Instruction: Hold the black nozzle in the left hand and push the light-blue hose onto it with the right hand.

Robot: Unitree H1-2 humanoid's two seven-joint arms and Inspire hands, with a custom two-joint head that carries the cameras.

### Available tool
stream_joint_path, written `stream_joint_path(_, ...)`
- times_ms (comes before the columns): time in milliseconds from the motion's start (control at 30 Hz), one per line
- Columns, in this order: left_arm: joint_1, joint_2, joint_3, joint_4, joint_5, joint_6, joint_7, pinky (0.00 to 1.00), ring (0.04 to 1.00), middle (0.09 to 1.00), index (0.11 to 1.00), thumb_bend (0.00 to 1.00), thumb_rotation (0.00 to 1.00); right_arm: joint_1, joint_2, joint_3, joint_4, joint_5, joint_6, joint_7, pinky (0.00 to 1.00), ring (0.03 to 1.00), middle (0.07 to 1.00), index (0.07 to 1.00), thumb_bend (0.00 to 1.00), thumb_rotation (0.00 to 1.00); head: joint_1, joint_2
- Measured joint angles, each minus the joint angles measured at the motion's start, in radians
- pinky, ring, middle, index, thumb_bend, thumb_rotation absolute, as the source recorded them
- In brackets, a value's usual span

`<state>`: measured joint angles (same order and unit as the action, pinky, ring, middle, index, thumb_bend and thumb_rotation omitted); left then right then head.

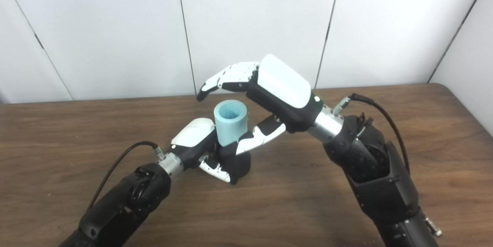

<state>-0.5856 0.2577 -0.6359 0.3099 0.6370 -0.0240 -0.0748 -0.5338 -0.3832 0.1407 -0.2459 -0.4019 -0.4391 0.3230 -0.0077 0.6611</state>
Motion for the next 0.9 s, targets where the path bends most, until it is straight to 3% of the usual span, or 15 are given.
stream_joint_path(200, 0.000, 0.000, 0.001, 0.000, 0.000, 0.000, 0.000, 0.32, 0.398, 0.407, 0.497, 0.52, 0.00, 0.000, -0.081, 0.070, -0.004, -0.017, 0.102, 0.161, 0.71, 0.843, 0.817, 0.754, 0.54, 0.58, 0.003, 0.002)
stream_joint_path(333, 0.001, 0.001, 0.001, 0.000, 0.000, 0.000, 0.000, 0.33, 0.412, 0.416, 0.495, 0.52, 0.00, 0.000, -0.102, 0.092, -0.019, -0.039, 0.164, 0.226, 0.88, 0.969, 0.945, 0.886, 0.59, 0.78, 0.002, 0.003)
stream_joint_path(433, 0.001, 0.001, 0.001, 0.000, 0.000, 0.000, 0.000, 0.33, 0.403, 0.414, 0.494, 0.52, 0.00, 0.000, -0.101, 0.116, -0.028, -0.065, 0.204, 0.265, 0.99, 0.997, 0.995, 0.976, 0.68, 0.91, 0.002, 0.003)
stream_joint_path(567, 0.001, 0.001, 0.001, 0.000, 0.000, 0.001, -0.001, 0.33, 0.399, 0.408, 0.494, 0.52, 0.00, -0.002, -0.101, 0.120, -0.052, -0.095, 0.241, 0.297, 1.00, 1.000, 1.000, 0.999, 0.74, 0.98, 0.002, 0.003)
stream_joint_path(900, 0.000, 0.001, 0.001, 0.000, 0.000, 0.002, -0.001, 0.31, 0.394, 0.408, 0.495, 0.52, 0.00, -0.006, -0.091, 0.110, -0.052, -0.108, 0.247, 0.302, 1.00, 1.000, 1.000, 1.000, 0.75, 1.00, 0.003, 0.005)
